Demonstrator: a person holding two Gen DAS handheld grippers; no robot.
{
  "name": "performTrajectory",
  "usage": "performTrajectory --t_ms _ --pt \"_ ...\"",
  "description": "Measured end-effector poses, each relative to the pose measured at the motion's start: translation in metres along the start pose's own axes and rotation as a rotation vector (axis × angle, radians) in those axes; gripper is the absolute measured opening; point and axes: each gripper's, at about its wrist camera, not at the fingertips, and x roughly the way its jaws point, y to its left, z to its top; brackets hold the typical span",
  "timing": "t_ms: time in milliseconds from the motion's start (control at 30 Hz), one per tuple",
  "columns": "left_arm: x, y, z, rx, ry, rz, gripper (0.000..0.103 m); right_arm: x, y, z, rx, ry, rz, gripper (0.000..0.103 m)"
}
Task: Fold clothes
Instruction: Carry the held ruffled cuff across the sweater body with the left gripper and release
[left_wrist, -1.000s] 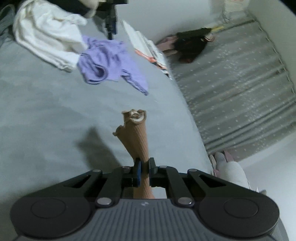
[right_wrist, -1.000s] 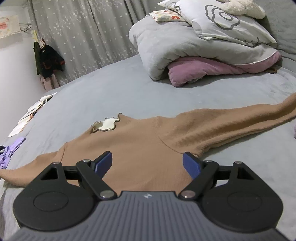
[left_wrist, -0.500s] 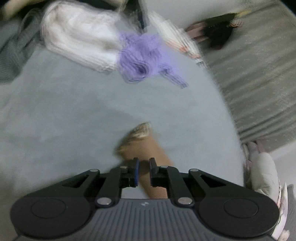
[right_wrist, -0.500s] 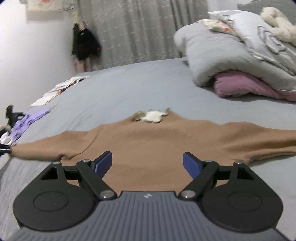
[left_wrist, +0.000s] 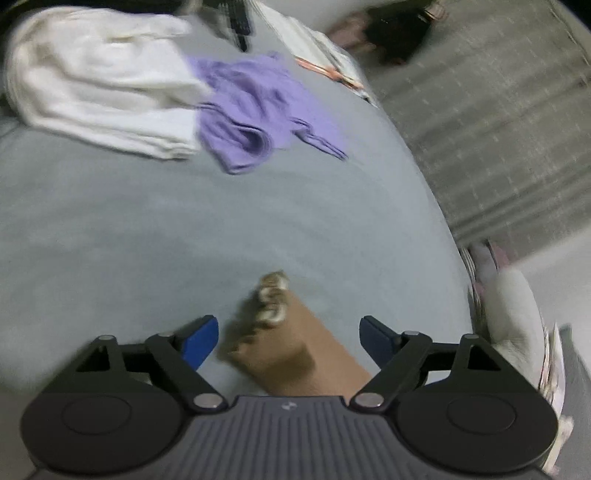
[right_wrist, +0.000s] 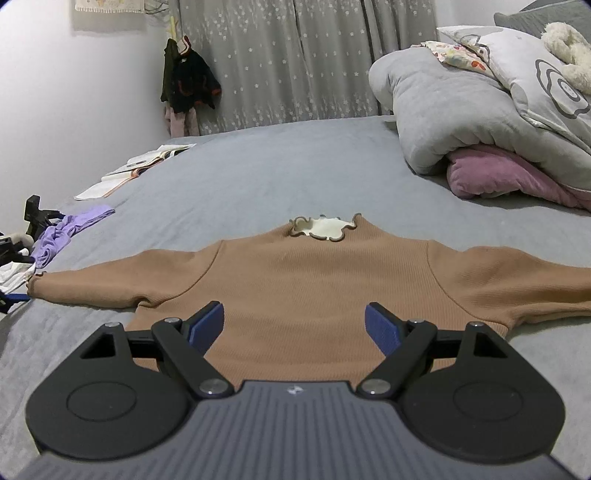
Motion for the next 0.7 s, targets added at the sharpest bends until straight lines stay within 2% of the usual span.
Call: performTrajectory --t_ms 300,367,433,500,533,700 --pt "0.027 -0.033 -0.021 0.337 0.019 0.145 0.082 0.0 -0.001 -0.001 0.006 -0.001 0.003 0.084" --pt "0.03 -0.042 -0.031 0.411 0.003 0.208 0.073 0.0 0.0 -0.001 0.005 -0.001 0.003 0.084" --pt "0.028 -0.047 -0.035 0.455 -0.024 0.271 0.03 -0.001 0.0 -0.001 0.005 -0.005 -0.002 0.084" --pt "0.025 -0.042 -0.028 0.398 -0.026 0.235 0.009 -0.003 -0.002 0.0 0.009 -0.012 -0.007 0.084" --pt "0.025 -0.038 -0.024 0.353 -0.02 0.204 0.009 -0.004 -0.002 0.0 0.011 -0.016 -0.009 0.084" --pt "0.012 -0.053 -0.03 0.335 -0.099 0.207 0.009 -0.009 -0.011 0.004 0.04 -0.041 -0.025 0.084"
